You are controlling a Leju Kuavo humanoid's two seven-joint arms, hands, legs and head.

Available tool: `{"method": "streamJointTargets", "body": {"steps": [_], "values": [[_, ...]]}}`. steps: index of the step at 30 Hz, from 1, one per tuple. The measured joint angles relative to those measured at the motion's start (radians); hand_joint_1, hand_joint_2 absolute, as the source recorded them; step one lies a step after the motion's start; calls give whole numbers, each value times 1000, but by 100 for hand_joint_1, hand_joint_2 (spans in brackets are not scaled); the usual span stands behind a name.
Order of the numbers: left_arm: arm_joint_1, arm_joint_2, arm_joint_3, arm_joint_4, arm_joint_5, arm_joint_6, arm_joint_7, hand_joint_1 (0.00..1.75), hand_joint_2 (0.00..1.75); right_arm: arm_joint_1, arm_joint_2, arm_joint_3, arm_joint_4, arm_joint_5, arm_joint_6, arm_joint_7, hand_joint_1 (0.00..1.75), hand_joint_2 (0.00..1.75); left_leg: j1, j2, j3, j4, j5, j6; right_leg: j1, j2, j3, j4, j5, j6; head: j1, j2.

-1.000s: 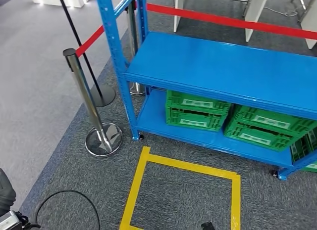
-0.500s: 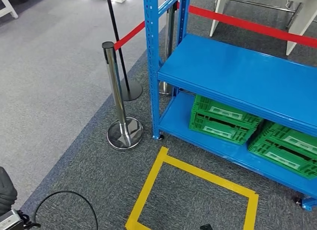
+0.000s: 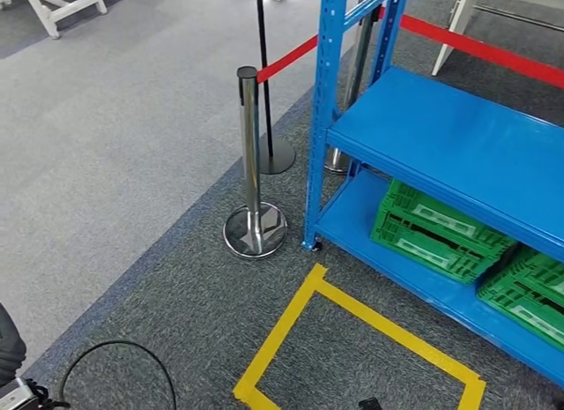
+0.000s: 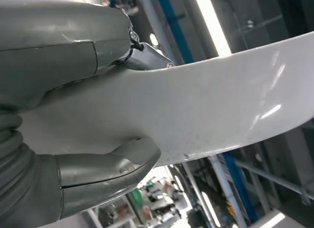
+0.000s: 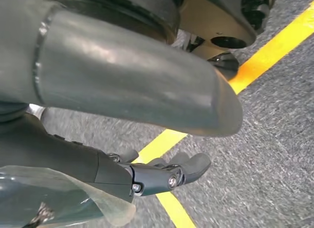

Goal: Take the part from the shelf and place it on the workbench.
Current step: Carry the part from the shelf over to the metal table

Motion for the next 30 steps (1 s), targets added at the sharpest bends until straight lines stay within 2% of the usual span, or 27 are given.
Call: {"method": "streamJointTargets", "body": {"steps": [2,3,4,6,7,8,9,10,11,12,13,14,15,17,18,20,21,22,23,24,25,26,27,28,29,30], "values": [[0,-6,3,-4,1,0,-2,175,175,-2,0,0,0,2,1,0,0,0,2,-24,-2,-9,6,6,0,-18,4,-3,-5,9,0,0],[-1,-11,6,-7,3,0,-2,175,175,-3,0,0,0,3,1,0,0,0,5,-37,0,-15,10,11,-1,-3,3,4,-15,14,1,0],[-4,-17,8,-11,4,0,-3,175,175,-4,0,0,0,4,1,0,0,0,9,-49,2,-21,14,16,-2,24,-6,26,-32,18,3,0],[-9,-27,12,-15,-1,0,-3,175,175,-3,0,0,0,6,3,0,0,0,14,-73,3,-25,19,22,-5,90,-58,138,-90,23,8,0],[-10,-31,12,-15,-6,0,-3,175,175,-2,0,0,0,7,4,0,0,0,14,-86,2,-25,19,24,-6,106,-93,208,-118,24,10,0],[-10,-33,14,-15,-9,0,-3,175,175,-1,0,0,0,8,5,0,0,0,14,-100,1,-25,19,24,-6,112,-123,263,-132,26,11,0],[-10,-34,15,-15,-8,0,-3,175,175,1,0,0,0,8,5,0,0,0,14,-114,2,-24,19,24,-7,114,-139,283,-125,27,11,0],[-10,-35,16,-15,-4,0,-3,175,175,1,0,0,0,9,5,0,0,0,15,-128,3,-22,19,23,-8,116,-135,261,-97,28,11,0],[-10,-35,16,-15,2,0,-3,175,175,2,0,0,0,8,5,0,0,0,17,-142,4,-20,17,21,-11,122,-114,204,-55,30,11,0],[-10,-35,15,-15,8,0,-3,175,175,2,0,0,0,8,5,0,0,0,19,-154,3,-16,15,17,-15,142,-87,137,-19,32,11,0],[-10,-35,14,-15,13,0,-3,175,175,2,0,0,1,8,6,-1,0,0,19,-166,-1,-8,11,12,-18,164,-61,76,4,32,10,0],[-9,-35,12,-15,17,0,-3,175,175,2,0,0,2,8,6,-1,0,0,19,-177,-6,-1,10,5,-21,182,-43,38,14,32,10,0],[-9,-34,9,-15,20,0,-3,175,175,3,0,0,3,8,6,0,0,0,20,-187,-12,4,10,-1,-21,193,-36,24,11,29,10,0],[-5,-33,6,-15,20,0,-3,175,175,3,0,0,4,8,7,0,0,0,22,-205,-20,8,12,-10,-20,178,-31,23,11,21,10,0],[-4,-33,6,-15,18,0,-3,175,175,3,0,-1,4,8,7,0,0,0,22,-201,-23,13,8,-14,-21,168,-29,22,12,16,10,0],[-4,-32,6,-15,14,0,-3,175,175,2,0,-1,5,8,7,0,0,0,20,-158,-50,74,-29,-24,-23,143,-25,17,14,3,3,0],[-4,-32,5,-15,12,0,-3,175,175,3,0,-1,5,8,7,0,0,0,20,-128,-78,134,-59,-28,-21,130,-24,17,13,-1,0,0],[-4,-32,5,-15,12,0,-3,175,175,4,0,-1,5,9,8,0,0,0,22,-109,-111,203,-89,-32,-19,115,-24,16,11,-5,-2,0],[-2,-32,5,-15,12,0,-3,175,175,6,0,-1,5,9,8,0,0,0,23,-100,-138,260,-109,-35,-17,101,-24,16,10,-6,-3,0],[-1,-32,5,-15,12,0,-3,175,175,7,0,-1,5,9,8,0,0,0,24,-97,-153,290,-112,-35,-16,87,-23,16,8,-7,-2,0],[0,-32,5,-15,13,0,-3,175,175,7,0,-1,5,9,8,0,0,0,25,-95,-147,279,-95,-33,-15,75,-21,16,6,-8,-3,0],[1,-31,5,-15,13,0,-3,175,175,6,0,-1,5,10,8,0,0,0,24,-90,-123,231,-62,-30,-14,64,-18,16,4,-8,-3,0],[1,-31,5,-15,12,0,-3,175,175,5,0,-1,5,10,8,0,0,0,21,-76,-87,158,-27,-23,-13,54,-15,16,2,-7,-3,0],[1,-31,5,-15,12,0,-3,175,175,4,0,-1,5,10,8,0,0,0,14,-53,-52,90,-3,-16,-10,45,-12,16,-1,-5,-3,0],[1,-31,5,-15,11,0,-3,175,175,3,0,-1,5,10,8,0,0,0,8,-34,-28,41,9,-10,-9,37,-10,16,-4,-2,-3,0],[1,-31,5,-15,11,0,-3,175,175,3,0,-1,5,11,8,0,0,0,2,-19,-17,15,10,-5,-7,28,-9,15,-6,2,-3,0]]}}
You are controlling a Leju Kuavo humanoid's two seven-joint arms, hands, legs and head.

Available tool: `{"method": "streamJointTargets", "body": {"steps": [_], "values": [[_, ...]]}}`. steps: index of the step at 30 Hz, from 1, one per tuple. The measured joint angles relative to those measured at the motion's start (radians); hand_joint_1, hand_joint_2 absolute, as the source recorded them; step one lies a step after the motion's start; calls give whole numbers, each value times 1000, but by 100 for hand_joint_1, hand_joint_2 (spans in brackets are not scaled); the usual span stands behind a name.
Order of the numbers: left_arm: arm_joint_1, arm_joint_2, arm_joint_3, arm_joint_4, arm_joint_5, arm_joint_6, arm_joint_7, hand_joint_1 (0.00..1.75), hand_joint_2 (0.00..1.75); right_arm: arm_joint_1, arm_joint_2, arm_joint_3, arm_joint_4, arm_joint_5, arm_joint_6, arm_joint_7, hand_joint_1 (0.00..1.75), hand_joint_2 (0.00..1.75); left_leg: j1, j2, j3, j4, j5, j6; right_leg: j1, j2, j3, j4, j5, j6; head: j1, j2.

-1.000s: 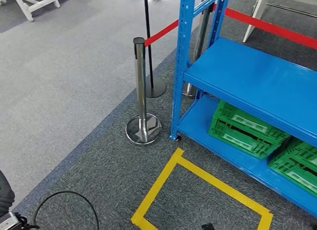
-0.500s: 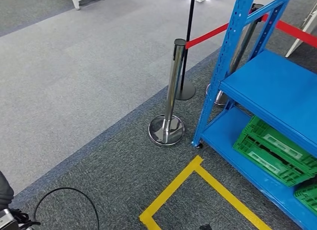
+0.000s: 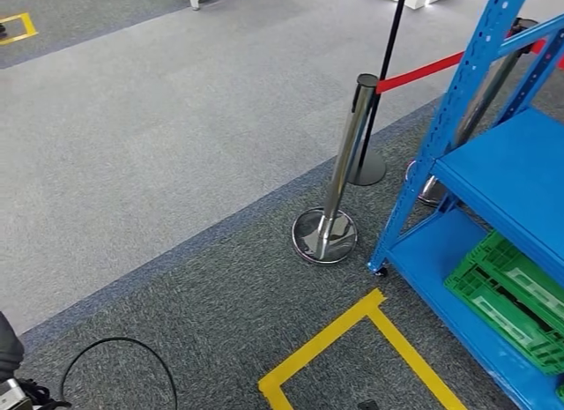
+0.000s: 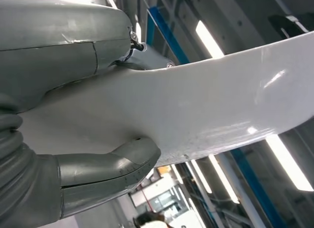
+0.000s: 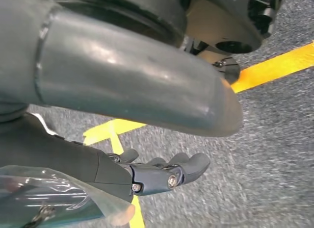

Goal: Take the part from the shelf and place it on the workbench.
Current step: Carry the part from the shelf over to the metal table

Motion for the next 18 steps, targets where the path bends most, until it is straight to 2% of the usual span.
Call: {"method": "streamJointTargets", "body": {"steps": [1,2,3,5,7,8,9,10,11,12,13,14,15,16,18], "values": [[1,0,0,0,0,0,0,175,175,0,0,0,0,0,0,0,0,0,-4,1,1,-6,-4,3,1,-10,1,-2,-1,4,0,0],[2,1,0,0,-1,0,0,175,175,-1,0,0,0,0,1,0,0,0,-4,-10,0,-11,-1,6,1,-20,5,-5,-2,9,0,0],[4,1,0,0,-1,0,0,175,175,-2,0,0,0,0,1,0,0,0,-2,-20,4,-18,2,10,1,-20,6,-4,-7,13,0,0],[4,2,-1,-1,-2,0,0,175,175,-4,0,0,0,1,1,-3,0,0,4,-41,12,-32,11,22,-1,18,-11,41,-40,20,3,0],[5,6,-7,-1,-1,0,0,175,175,-3,0,0,0,3,1,-4,0,0,8,-60,15,-36,14,28,-2,70,-72,160,-97,22,8,0],[7,9,-11,-1,0,0,0,175,175,-3,0,0,0,3,2,-4,0,0,8,-71,15,-35,13,28,-2,81,-106,223,-116,23,9,0],[8,13,-15,-1,0,0,0,175,175,-1,-1,0,0,3,2,-4,0,0,8,-84,15,-35,13,28,-2,84,-131,261,-119,24,10,0],[9,16,-18,-1,0,0,0,175,175,0,-1,0,0,3,2,-4,0,0,8,-96,16,-33,13,28,-2,86,-141,262,-101,25,9,0],[9,19,-21,-1,0,0,0,175,175,0,-1,0,0,3,2,-4,0,0,9,-109,16,-31,12,26,-3,88,-131,223,-64,25,9,0],[10,22,-24,-1,0,0,0,175,175,0,-1,0,0,3,2,-5,0,0,11,-121,16,-28,9,23,-5,98,-106,154,-22,26,9,0],[10,25,-26,-1,0,0,1,175,175,0,-2,0,0,3,2,-5,0,0,11,-132,14,-22,6,18,-8,120,-81,91,6,27,10,0],[10,28,-28,-1,0,0,1,175,175,0,-2,0,1,3,2,-5,0,0,12,-142,10,-15,3,13,-10,141,-59,43,23,26,9,0],[10,31,-31,-1,0,0,1,175,175,-1,-2,1,1,4,3,-5,0,0,12,-151,5,-10,2,7,-11,157,-47,18,26,23,9,0],[11,34,-34,-1,0,0,2,175,175,-1,-2,1,2,4,4,-6,0,0,13,-160,0,-7,3,2,-10,164,-43,16,21,19,9,0],[13,42,-39,-1,0,0,2,175,175,-1,-3,0,2,3,5,-6,0,0,17,-171,-4,-3,3,-6,-9,145,-38,14,25,8,9,0]]}}
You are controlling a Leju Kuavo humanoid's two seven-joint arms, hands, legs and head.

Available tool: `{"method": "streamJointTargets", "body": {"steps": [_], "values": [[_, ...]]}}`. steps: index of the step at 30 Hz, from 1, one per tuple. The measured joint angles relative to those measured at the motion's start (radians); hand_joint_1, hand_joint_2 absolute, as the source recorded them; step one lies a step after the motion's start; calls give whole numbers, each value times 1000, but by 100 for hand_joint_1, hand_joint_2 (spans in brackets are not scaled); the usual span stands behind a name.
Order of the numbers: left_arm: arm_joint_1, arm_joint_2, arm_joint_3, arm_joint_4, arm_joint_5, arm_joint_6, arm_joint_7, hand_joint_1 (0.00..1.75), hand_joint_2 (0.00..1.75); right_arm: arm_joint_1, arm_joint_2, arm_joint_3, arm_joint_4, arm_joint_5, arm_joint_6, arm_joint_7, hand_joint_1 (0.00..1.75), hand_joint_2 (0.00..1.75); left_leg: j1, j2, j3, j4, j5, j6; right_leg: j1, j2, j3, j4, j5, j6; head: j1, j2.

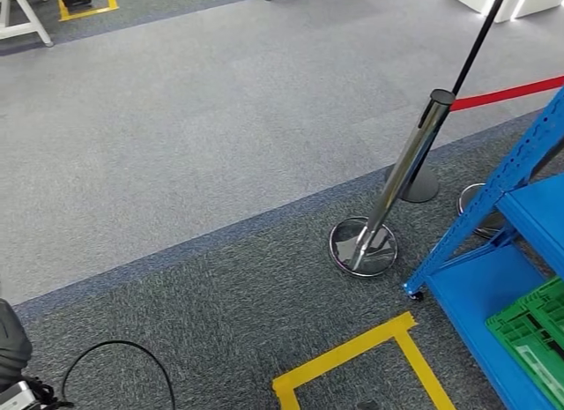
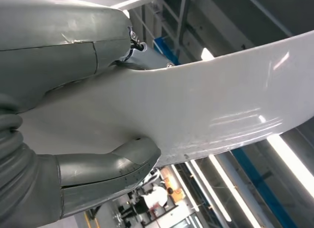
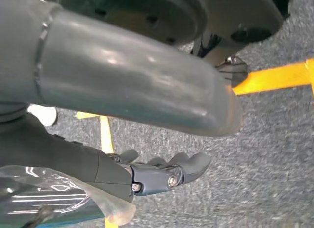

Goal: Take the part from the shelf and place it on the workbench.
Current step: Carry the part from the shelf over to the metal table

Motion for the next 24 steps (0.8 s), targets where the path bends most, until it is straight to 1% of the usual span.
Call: {"method": "streamJointTargets", "body": {"steps": [1,2,3,4,5,6,7,8,9,10,11,12,13,14,15,16,17,18,19,20,21,22,23,24], "values": [[0,4,-2,0,0,0,0,175,175,0,0,0,0,0,0,0,0,0,0,11,-5,11,-8,-5,-1,-10,3,-2,1,-6,-2,0],[0,7,-4,0,0,0,1,175,175,0,0,0,0,0,0,0,0,0,-1,31,-17,40,-25,-9,-1,-22,6,-4,1,-11,-4,0],[0,10,-6,0,0,0,1,175,175,0,0,0,0,0,0,-1,0,0,-1,55,-40,90,-52,-14,-1,-35,8,-6,1,-16,-6,0],[-1,13,-9,0,0,0,1,175,175,1,0,0,0,0,0,-1,0,0,0,76,-70,155,-84,-18,0,-47,9,-6,-1,-19,-9,0],[-1,15,-11,0,0,0,2,175,175,2,-1,0,0,0,1,0,0,0,2,86,-102,221,-111,-21,2,-61,9,-6,-3,-21,-9,0],[0,17,-12,1,0,0,2,175,175,4,-1,0,0,1,1,0,0,0,3,90,-124,268,-124,-22,4,-74,10,-6,-4,-22,-9,0],[1,19,-13,1,0,0,2,175,175,4,-1,0,0,1,1,0,0,0,4,92,-130,280,-119,-22,5,-86,11,-6,-5,-23,-9,0],[1,21,-13,1,0,0,2,175,175,3,-1,0,0,1,1,0,0,0,4,95,-115,252,-94,-19,7,-98,13,-6,-7,-23,-9,0],[1,22,-13,1,0,0,2,175,175,2,-1,0,0,1,1,0,0,0,3,103,-84,191,-58,-14,8,-108,16,-6,-8,-23,-9,0],[1,24,-14,1,0,0,2,175,175,1,-1,0,0,1,1,0,0,0,-2,120,-47,119,-29,-7,9,-117,19,-6,-10,-22,-8,0],[1,24,-14,1,0,0,2,175,175,0,-1,0,0,1,1,-1,0,0,-8,138,-16,57,-9,-1,11,-125,21,-6,-13,-19,-9,0],[0,25,-15,1,0,0,2,175,175,0,-1,0,0,1,1,-1,0,0,-14,153,2,17,-2,4,12,-132,22,-7,-15,-16,-8,0],[0,25,-16,1,0,0,2,175,175,-1,-1,0,0,1,1,0,0,0,-19,159,9,1,-4,7,13,-139,22,-8,-16,-13,-8,0],[0,26,-17,1,0,0,2,175,175,-1,-1,0,0,1,1,1,0,0,-21,154,8,-4,-3,11,14,-146,24,-11,-16,-8,-8,0],[1,26,-18,1,0,0,2,175,175,-3,-1,0,0,1,1,3,0,0,-19,147,10,-10,0,15,13,-148,25,-12,-18,-3,-7,0],[1,26,-19,1,0,0,2,175,175,-4,-1,0,0,1,1,5,0,0,-16,142,13,-17,4,20,12,-138,23,-8,-24,1,-7,0],[0,26,-20,1,0,0,2,175,175,-6,-1,0,0,1,0,7,0,0,-13,138,16,-25,8,25,11,-120,14,11,-38,5,-6,0],[-2,26,-22,1,0,0,3,175,175,-6,-1,0,0,2,-1,8,0,0,-10,135,19,-31,11,30,10,-97,-7,53,-62,7,-4,0],[-3,25,-25,1,0,0,3,175,175,-6,-1,0,0,2,-2,8,0,0,-10,132,19,-32,11,32,10,-76,-37,114,-92,9,-2,0],[-4,25,-27,1,0,0,3,175,175,-5,-1,0,0,2,-4,8,0,0,-10,129,19,-31,11,34,9,-65,-75,185,-120,11,0,0],[-4,24,-29,1,0,0,3,175,175,-3,-1,0,0,2,-6,7,0,0,-10,125,20,-31,10,35,8,-61,-108,242,-135,13,1,0],[-4,24,-29,1,0,0,4,175,175,-1,-1,0,0,2,-8,7,0,0,-10,120,21,-31,9,35,8,-60,-127,268,-131,15,1,0],[-3,24,-29,1,0,0,4,175,175,0,-1,0,0,2,-8,6,0,0,-9,115,22,-30,8,35,7,-60,-126,252,-107,17,1,0],[-4,24,-30,1,0,0,4,175,175,0,-1,0,0,2,-9,6,0,0,-8,111,25,-28,5,33,5,-60,-106,196,-66,18,1,0]]}}
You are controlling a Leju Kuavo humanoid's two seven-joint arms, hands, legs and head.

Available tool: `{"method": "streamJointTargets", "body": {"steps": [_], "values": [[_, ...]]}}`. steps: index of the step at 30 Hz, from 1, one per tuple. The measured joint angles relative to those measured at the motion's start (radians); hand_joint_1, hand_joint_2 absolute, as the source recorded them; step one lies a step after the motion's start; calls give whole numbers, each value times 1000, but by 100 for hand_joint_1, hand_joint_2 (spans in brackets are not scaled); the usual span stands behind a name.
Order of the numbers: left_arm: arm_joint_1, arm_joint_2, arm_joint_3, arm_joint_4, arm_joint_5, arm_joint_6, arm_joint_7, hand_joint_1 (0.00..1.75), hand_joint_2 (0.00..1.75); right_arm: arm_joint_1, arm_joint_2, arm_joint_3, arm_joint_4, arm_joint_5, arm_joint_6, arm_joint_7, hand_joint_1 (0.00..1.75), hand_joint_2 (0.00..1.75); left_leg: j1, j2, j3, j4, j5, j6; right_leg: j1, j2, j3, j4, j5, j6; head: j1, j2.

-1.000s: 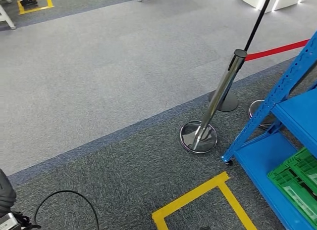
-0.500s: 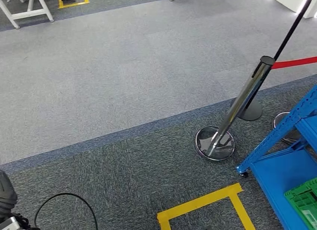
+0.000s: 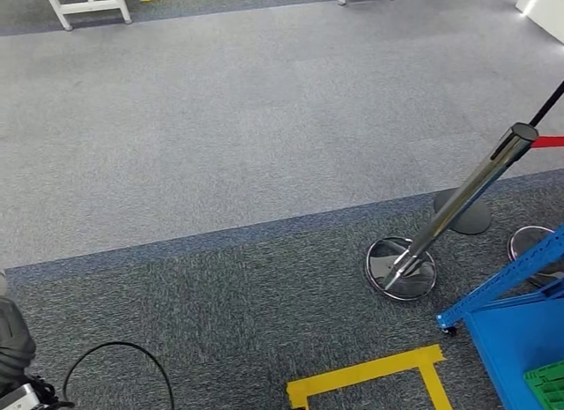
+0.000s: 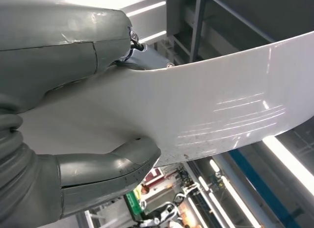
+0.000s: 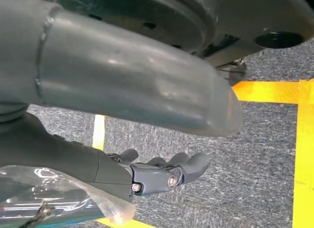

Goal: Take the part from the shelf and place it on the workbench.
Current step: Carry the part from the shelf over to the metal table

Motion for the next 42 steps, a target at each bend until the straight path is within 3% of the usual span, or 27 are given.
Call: {"method": "streamJointTargets", "body": {"steps": [1,3,6,8,9,11,13,14,15,17,18,19,22,24,27,28,29,30,33,35,37,39,42], "values": [[0,0,0,0,0,0,0,175,175,0,0,0,0,0,-1,0,0,0,2,-3,2,3,-4,-4,-2,0,29,-71,39,1,0,0],[0,0,-1,0,0,0,0,175,175,-1,1,0,1,0,-1,-1,0,0,0,-9,-1,17,-12,-15,-3,4,79,-178,78,-2,1,0],[0,0,-3,0,0,0,0,175,175,-2,1,0,1,0,-1,-1,0,0,-3,-12,-7,26,-17,-25,-1,7,91,-194,75,-18,-1,0],[-1,0,-4,0,0,0,0,175,175,-2,1,0,1,0,-2,-1,0,0,0,-12,-14,49,-36,-32,-3,5,94,-197,76,-28,-3,0],[-1,0,-4,0,0,0,0,175,175,-2,1,0,1,0,-2,-1,0,0,2,-11,-29,86,-59,-38,-4,4,96,-198,76,-32,-4,0],[-1,0,-4,0,3,0,0,175,175,-3,1,0,2,0,-4,-2,0,0,5,-10,-87,219,-125,-47,-4,1,97,-198,76,-36,-6,0],[0,0,-4,0,9,0,0,175,175,-2,1,0,1,1,-8,-2,0,0,8,-10,-135,319,-156,-49,-3,-1,98,-197,76,-37,-6,0],[0,-1,-4,0,11,0,0,175,175,-2,1,0,1,2,-11,-2,0,0,8,-10,-133,314,-142,-48,-2,-2,99,-197,76,-37,-6,0],[0,-2,-4,0,12,0,0,175,175,-2,1,0,1,3,-13,-2,0,0,9,-10,-112,269,-111,-46,-2,-1,101,-197,76,-37,-6,0],[-2,-6,-4,0,12,0,0,175,175,-3,1,0,2,6,-18,-2,0,0,7,-10,-46,128,-40,-39,-1,0,103,-196,75,-36,-5,0],[-4,-8,-4,0,12,0,0,175,175,-4,1,0,2,7,-20,-2,0,0,6,-10,-22,73,-20,-36,1,0,102,-196,75,-33,-5,0],[-4,-11,-3,0,13,0,0,175,175,-5,1,0,2,8,-21,-2,0,0,3,-11,-10,42,-12,-34,2,0,99,-195,77,-30,-5,0],[-5,-17,-2,0,14,0,0,175,175,-5,1,0,2,10,-23,-1,0,0,1,-11,-12,24,-6,-22,-1,-1,91,-197,80,-14,-4,0],[-7,-23,-2,0,15,0,0,175,175,-5,2,0,2,10,-24,0,0,0,4,-9,-15,11,8,-7,-1,0,74,-161,41,-8,-2,0],[-8,-30,-2,1,15,0,0,175,175,-4,2,0,3,10,-25,0,0,0,1,-6,-35,8,24,6,0,1,12,10,-67,-4,2,0],[-7,-31,-2,1,15,0,-1,175,175,-4,2,0,3,10,-25,0,0,0,-1,-6,-43,9,29,7,0,1,2,50,-84,-3,2,0],[-7,-32,-1,1,14,0,-1,175,175,-4,2,0,3,10,-25,0,0,0,-2,-6,-51,9,36,7,0,1,8,57,-80,-2,2,0],[-7,-32,0,1,15,0,-1,175,175,-4,2,0,3,10,-26,0,0,0,-2,-6,-58,10,42,6,0,1,35,23,-59,-3,2,0],[-7,-33,2,1,15,0,-1,175,175,-7,2,0,3,10,-26,0,0,0,-4,-8,-75,16,58,-5,2,2,164,-178,8,-8,1,0],[-7,-34,2,1,14,0,-1,175,175,-8,2,0,3,10,-26,1,0,0,-4,-8,-78,20,68,-16,5,4,190,-231,18,-14,0,0],[-7,-35,3,1,14,0,-1,175,175,-7,2,0,3,11,-26,2,0,0,-3,-9,-81,19,78,-28,5,3,178,-231,30,-23,-1,0],[-6,-35,3,1,15,0,-2,175,175,-7,2,0,4,12,-26,2,0,0,-1,-10,-94,47,40,-41,2,-1,162,-234,47,-37,-2,0],[-4,-35,4,1,15,0,-2,175,175,-7,3,0,4,13,-26,3,0,0,6,-10,-132,209,-94,-57,3,-6,140,-234,71,-47,-5,0]]}}
